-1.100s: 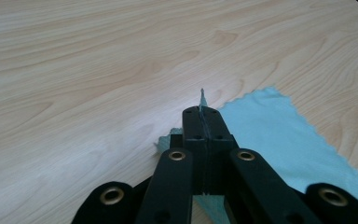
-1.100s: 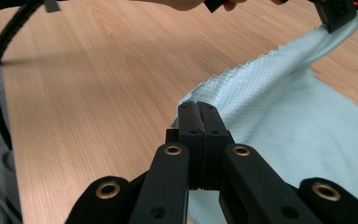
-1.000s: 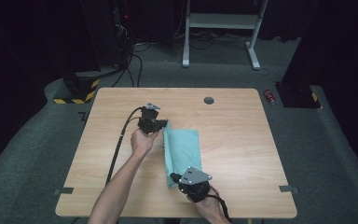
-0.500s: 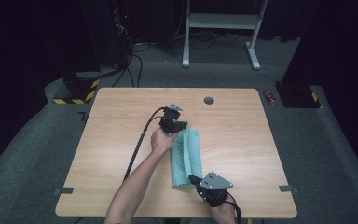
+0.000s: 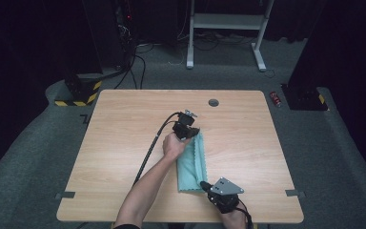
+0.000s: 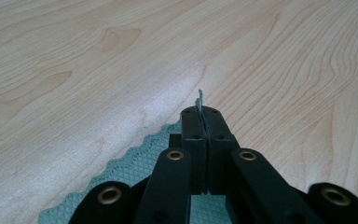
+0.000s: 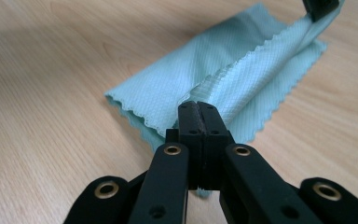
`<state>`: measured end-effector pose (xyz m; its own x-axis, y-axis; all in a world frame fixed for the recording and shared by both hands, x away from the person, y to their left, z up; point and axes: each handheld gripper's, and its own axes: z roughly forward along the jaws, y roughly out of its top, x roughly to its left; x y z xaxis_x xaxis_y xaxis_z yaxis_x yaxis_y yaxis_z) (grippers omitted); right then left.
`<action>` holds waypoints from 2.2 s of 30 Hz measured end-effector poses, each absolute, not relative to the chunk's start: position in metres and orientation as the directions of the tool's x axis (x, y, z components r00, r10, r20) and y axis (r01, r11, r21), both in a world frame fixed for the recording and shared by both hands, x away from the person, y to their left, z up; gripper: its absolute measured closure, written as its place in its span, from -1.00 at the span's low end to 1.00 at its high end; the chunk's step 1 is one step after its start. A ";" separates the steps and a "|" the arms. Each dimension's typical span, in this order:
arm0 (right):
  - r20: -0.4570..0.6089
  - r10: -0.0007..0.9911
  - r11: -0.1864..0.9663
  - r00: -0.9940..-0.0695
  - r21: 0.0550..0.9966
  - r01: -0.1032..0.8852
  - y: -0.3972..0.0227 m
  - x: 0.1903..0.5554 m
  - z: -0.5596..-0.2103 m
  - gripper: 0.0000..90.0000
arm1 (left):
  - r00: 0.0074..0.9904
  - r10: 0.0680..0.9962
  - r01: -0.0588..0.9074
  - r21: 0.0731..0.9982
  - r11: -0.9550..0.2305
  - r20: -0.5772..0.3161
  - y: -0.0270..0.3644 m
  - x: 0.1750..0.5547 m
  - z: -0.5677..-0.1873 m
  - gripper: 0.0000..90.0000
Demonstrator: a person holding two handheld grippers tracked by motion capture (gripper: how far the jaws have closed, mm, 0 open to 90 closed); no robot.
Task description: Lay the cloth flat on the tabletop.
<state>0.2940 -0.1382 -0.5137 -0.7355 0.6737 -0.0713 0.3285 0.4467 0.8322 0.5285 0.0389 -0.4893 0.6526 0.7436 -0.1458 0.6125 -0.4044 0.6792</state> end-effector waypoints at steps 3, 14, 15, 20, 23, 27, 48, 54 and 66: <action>-0.074 0.666 0.463 -0.742 0.821 0.334 -0.138 0.293 -0.517 0.99 | 0.658 0.740 0.610 0.678 -0.410 -0.144 0.038 0.529 -0.491 0.91; -0.085 0.668 0.465 -0.740 0.823 0.326 -0.149 0.297 -0.510 0.67 | 0.664 0.744 0.565 0.702 -0.433 -0.075 0.043 0.520 -0.482 0.35; -0.084 0.671 0.461 -0.737 0.826 0.325 -0.150 0.300 -0.508 0.67 | 0.666 0.742 0.561 0.703 -0.436 -0.072 0.045 0.519 -0.480 0.33; -0.090 0.676 0.459 -0.731 0.827 0.323 -0.146 0.318 -0.498 0.67 | 0.651 0.756 0.563 0.708 -0.427 -0.062 0.054 0.510 -0.478 0.27; -0.082 0.658 0.481 -0.749 0.810 0.334 -0.133 0.337 -0.496 0.67 | 0.630 0.774 0.568 0.716 -0.407 -0.060 0.065 0.498 -0.476 0.25; -0.071 0.628 0.506 -0.775 0.793 0.338 -0.114 0.351 -0.497 0.66 | 0.621 0.782 0.582 0.703 -0.409 -0.058 0.080 0.474 -0.479 0.22; -0.079 0.615 0.578 -0.784 0.722 0.381 -0.125 0.353 -0.504 0.44 | 0.622 0.779 0.617 0.663 -0.424 -0.081 0.102 0.371 -0.510 0.10; -0.094 0.584 0.619 -0.806 0.695 0.367 -0.104 0.350 -0.511 0.29 | 0.614 0.786 0.613 0.666 -0.426 -0.063 0.104 0.364 -0.511 0.09; -0.101 0.665 0.578 -0.740 0.696 0.425 -0.152 0.335 -0.510 0.24 | 0.617 0.784 0.615 0.664 -0.425 -0.069 0.106 0.354 -0.510 0.10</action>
<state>0.3351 -0.1516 -0.5101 -0.7396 0.6654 -0.1014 0.4248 0.5783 0.6965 0.3540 0.1060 -0.5103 0.6169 0.7840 -0.0690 0.6149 -0.4255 0.6640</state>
